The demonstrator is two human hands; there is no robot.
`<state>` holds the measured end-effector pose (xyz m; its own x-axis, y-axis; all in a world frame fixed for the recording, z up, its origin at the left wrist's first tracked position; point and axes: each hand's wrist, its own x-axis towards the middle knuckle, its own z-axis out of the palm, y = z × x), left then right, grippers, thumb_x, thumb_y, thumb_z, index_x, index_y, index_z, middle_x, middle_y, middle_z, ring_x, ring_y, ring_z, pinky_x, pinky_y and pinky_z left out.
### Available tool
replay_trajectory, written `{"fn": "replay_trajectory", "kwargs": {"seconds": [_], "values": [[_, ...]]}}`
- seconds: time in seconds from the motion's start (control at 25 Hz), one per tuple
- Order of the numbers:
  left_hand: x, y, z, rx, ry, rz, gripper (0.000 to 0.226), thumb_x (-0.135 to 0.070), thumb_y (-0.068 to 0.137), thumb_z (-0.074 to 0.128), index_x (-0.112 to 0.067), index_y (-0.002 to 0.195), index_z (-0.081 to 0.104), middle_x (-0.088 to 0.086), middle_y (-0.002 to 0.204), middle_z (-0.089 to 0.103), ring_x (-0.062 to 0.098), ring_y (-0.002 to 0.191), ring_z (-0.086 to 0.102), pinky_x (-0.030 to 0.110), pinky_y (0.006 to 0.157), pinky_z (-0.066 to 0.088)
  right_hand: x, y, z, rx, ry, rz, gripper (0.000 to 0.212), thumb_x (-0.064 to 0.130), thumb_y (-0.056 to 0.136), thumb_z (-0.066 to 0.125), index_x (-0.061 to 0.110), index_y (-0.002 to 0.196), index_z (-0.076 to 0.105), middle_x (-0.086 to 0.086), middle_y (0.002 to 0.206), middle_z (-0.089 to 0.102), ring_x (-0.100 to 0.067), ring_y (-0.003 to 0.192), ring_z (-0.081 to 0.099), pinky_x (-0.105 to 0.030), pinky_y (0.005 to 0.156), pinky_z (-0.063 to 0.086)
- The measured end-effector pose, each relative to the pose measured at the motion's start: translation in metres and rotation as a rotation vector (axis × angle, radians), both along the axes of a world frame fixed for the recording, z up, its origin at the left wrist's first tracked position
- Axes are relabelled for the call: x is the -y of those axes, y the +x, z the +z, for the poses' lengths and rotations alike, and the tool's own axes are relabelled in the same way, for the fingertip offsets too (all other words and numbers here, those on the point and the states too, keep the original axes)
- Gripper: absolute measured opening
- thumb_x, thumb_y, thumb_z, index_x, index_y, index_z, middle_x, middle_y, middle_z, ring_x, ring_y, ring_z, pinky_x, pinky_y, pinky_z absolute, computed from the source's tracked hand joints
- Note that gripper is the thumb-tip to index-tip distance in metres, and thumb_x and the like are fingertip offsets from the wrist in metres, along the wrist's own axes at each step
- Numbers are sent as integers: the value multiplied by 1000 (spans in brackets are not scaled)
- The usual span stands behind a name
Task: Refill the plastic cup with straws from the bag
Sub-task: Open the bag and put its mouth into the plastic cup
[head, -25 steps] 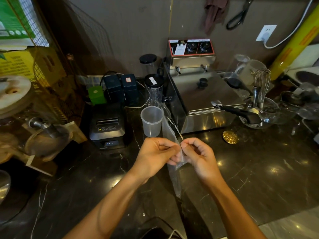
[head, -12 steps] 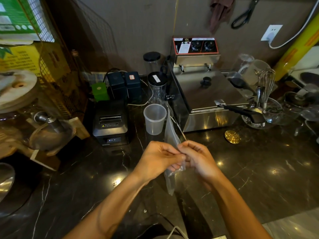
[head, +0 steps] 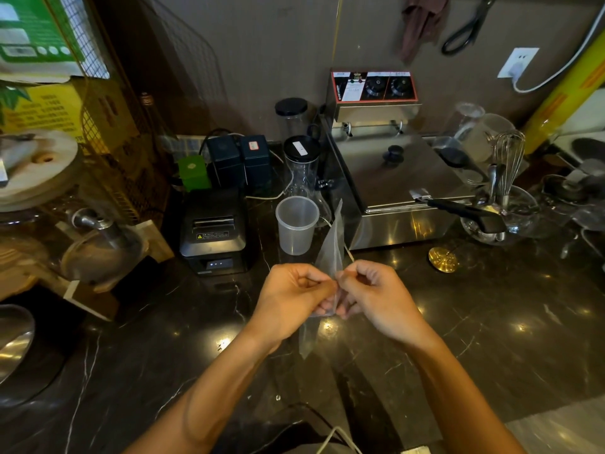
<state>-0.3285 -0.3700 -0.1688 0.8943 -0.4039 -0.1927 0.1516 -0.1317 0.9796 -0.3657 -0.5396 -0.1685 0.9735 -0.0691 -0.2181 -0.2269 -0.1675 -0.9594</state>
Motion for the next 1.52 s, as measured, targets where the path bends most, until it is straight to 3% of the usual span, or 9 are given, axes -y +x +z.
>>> {"fn": "replay_trajectory", "kwargs": {"seconds": [0.16,0.32,0.52,0.68,0.88,1.08,1.16,1.28,1.52], "values": [[-1,-4,0,23,33,65,10,-6,90,74,-7,82,79,10,72,78,18,65,74,26,63,62,-4,0,3,-26,32,49,21,9,105,55,-4,94,67,-11,72,75,-20,61,72,-28,60,63],[-12,4,1,-41,32,178,13,-5,91,72,-12,80,77,6,68,77,17,64,74,23,59,60,0,-1,1,-46,107,-13,16,4,104,56,-3,94,67,-11,76,74,-20,63,73,-30,62,64],[-19,4,3,118,181,-4,15,-8,89,74,-20,81,75,0,73,76,18,71,75,34,70,64,-4,1,-2,-153,-118,-28,5,8,97,63,5,100,65,-19,88,74,-27,75,77,-38,64,65],[-14,-1,6,136,172,-42,11,-8,88,74,-18,84,73,2,74,75,17,69,73,39,73,62,-3,12,1,-63,-249,-75,11,19,101,61,12,94,66,-14,82,74,-22,72,77,-36,58,65],[-6,14,11,265,376,-37,27,-28,85,76,-32,111,69,-11,87,72,3,75,70,36,77,62,-11,10,2,11,-396,-17,23,26,103,59,18,85,71,-4,70,74,-12,63,75,-35,59,65],[-1,14,16,301,349,-82,14,-17,94,70,-27,100,78,-10,89,78,0,82,74,34,81,64,-8,10,7,4,-518,-150,22,37,97,67,26,78,71,0,71,74,-14,66,73,-46,68,64],[-1,12,15,296,346,-85,14,-17,94,70,-27,100,78,-11,88,77,0,81,74,34,81,64,-8,13,13,47,-485,-152,12,30,94,71,28,83,69,3,81,74,-14,73,73,-48,69,64],[-3,16,12,311,363,-10,13,-20,93,71,-31,92,78,-14,81,76,-2,77,72,34,80,64,-8,13,16,122,-457,-115,15,24,96,70,27,82,67,3,86,74,-16,74,73,-50,68,64],[-22,22,7,322,482,139,10,-24,90,72,-31,83,74,-13,71,73,-1,68,70,35,74,63,10,4,15,-23,-528,-212,13,28,96,69,26,83,67,-2,77,72,-18,72,73,-51,73,64]]}}
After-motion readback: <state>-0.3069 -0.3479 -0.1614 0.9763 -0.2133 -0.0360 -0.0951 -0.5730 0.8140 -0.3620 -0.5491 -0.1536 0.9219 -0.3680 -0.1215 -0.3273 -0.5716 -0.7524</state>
